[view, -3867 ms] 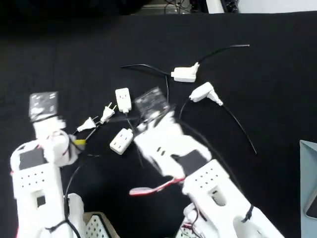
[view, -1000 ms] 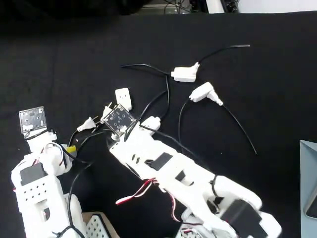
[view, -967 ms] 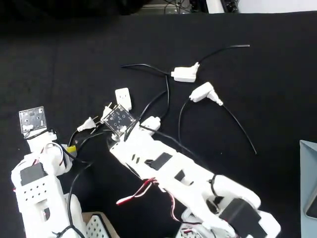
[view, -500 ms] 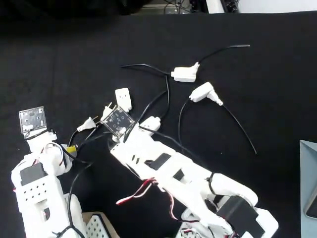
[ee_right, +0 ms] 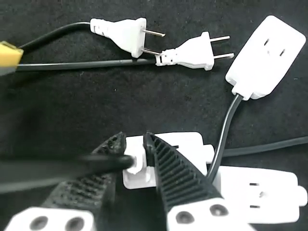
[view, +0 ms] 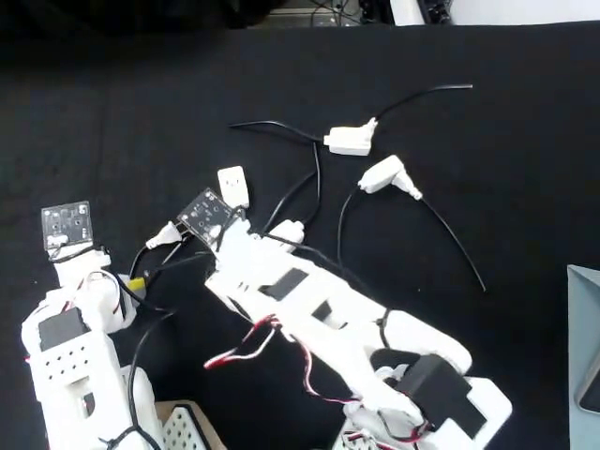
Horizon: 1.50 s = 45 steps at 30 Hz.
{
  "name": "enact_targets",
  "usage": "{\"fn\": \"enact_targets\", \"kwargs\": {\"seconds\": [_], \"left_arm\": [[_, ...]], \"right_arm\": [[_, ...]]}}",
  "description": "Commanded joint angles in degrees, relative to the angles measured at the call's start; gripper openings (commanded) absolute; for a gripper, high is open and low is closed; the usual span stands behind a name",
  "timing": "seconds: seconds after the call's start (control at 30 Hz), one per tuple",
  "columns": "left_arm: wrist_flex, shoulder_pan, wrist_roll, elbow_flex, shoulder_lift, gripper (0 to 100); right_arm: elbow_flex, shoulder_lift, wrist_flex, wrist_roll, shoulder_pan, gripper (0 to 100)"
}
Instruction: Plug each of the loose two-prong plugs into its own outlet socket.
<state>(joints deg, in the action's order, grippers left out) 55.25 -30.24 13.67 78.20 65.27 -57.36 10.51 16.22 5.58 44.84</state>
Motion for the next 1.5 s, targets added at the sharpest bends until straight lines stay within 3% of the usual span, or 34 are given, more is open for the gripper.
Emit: {"fn": "enact_targets", "kwargs": {"seconds": [0.0, 0.1, 0.27, 0.63, 0.77, 1.2, 1.47], "left_arm": [[-1.8, -0.5, 2.7, 1.5, 0.8, 29], [-4.7, -0.8, 3.0, 3.6, 0.8, 29], [-4.7, -0.8, 2.8, 3.9, 0.8, 29], [-4.9, -0.8, 2.9, 4.3, 0.8, 29], [-5.0, -0.8, 2.9, 4.3, 0.8, 29], [-5.0, -0.8, 2.9, 4.4, 0.8, 29], [-5.0, -0.8, 2.9, 4.4, 0.8, 29]], "right_arm": [[0.6, -1.5, 2.3, 0.8, -1.0, 1.2], [0.7, -1.5, 2.6, 0.8, -1.0, 2.1], [2.1, -1.4, 5.6, 0.5, -0.9, 13.2], [5.8, -1.4, 11.1, 0.8, -0.7, 1.0], [6.4, 0.1, 13.6, 0.8, -0.4, 1.2], [6.5, 38.3, 24.8, 0.3, 7.5, 1.2], [15.5, 48.7, 34.0, -2.9, 6.2, 1.2]]}}
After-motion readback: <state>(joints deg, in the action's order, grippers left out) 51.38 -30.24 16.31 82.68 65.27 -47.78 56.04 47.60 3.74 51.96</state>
